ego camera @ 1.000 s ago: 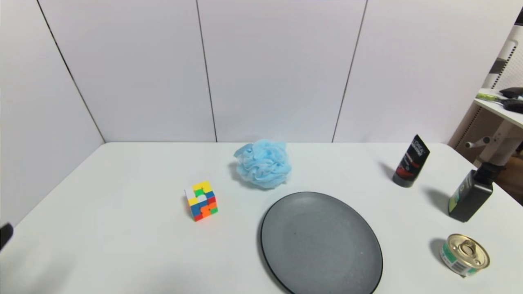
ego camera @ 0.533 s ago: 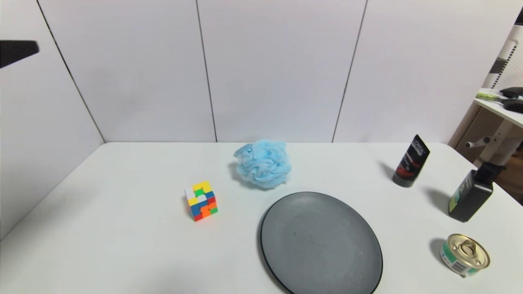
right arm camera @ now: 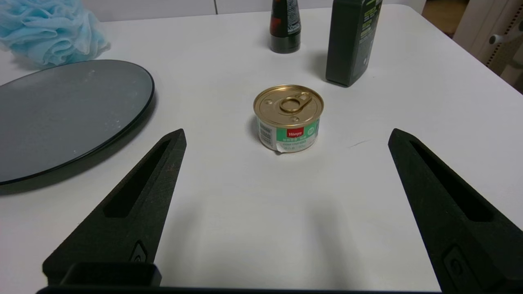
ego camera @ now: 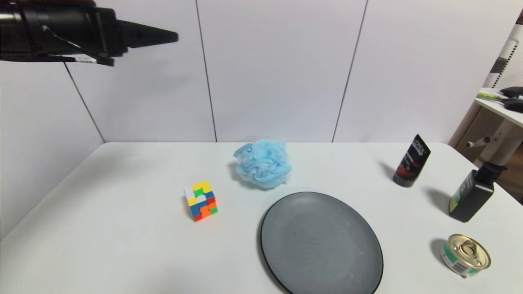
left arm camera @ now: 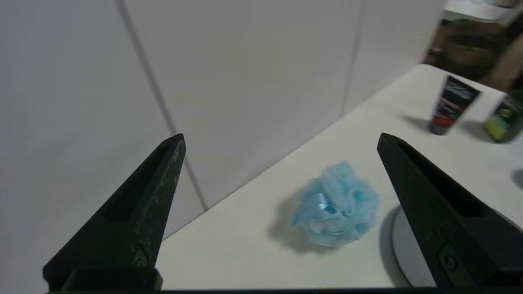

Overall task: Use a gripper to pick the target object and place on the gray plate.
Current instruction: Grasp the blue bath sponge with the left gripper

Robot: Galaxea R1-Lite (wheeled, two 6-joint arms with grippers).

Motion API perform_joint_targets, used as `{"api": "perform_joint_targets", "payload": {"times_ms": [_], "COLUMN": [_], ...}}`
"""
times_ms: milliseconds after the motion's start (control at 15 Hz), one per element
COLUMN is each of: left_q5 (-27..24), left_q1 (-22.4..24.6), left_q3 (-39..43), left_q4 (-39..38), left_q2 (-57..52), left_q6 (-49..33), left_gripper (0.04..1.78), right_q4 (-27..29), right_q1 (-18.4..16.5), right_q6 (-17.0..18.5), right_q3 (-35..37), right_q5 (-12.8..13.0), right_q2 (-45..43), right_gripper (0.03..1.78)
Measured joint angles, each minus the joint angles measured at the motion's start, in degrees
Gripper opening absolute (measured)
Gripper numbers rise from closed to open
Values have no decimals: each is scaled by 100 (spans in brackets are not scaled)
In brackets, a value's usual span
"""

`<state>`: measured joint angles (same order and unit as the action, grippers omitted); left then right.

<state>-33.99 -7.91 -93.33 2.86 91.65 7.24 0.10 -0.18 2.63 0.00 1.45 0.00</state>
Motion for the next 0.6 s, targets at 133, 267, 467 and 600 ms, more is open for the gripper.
{"api": "perform_joint_targets", "payload": {"times_ms": [133,267,467,600], "left_q5": [-884,-1268,-1284,-1279], "left_q1": [-294,-558,-779,-892], "left_q3": [-212,-273,-297,-304], "left_q4": [5,-2,-11,-52], "left_q2": [479,863,1423,1762], "left_q6": [15,135,647,885], "left_gripper": [169,169,169,169], "right_q4": [0,0,0,1], "right_q1": [0,0,0,0], "right_q6": [0,0,0,0], "right_q3": [0,0,0,0], "right_q5": [2,-2,-5,-2], "right_q2": [0,0,2,0], "right_gripper": [171,171,171,171]}}
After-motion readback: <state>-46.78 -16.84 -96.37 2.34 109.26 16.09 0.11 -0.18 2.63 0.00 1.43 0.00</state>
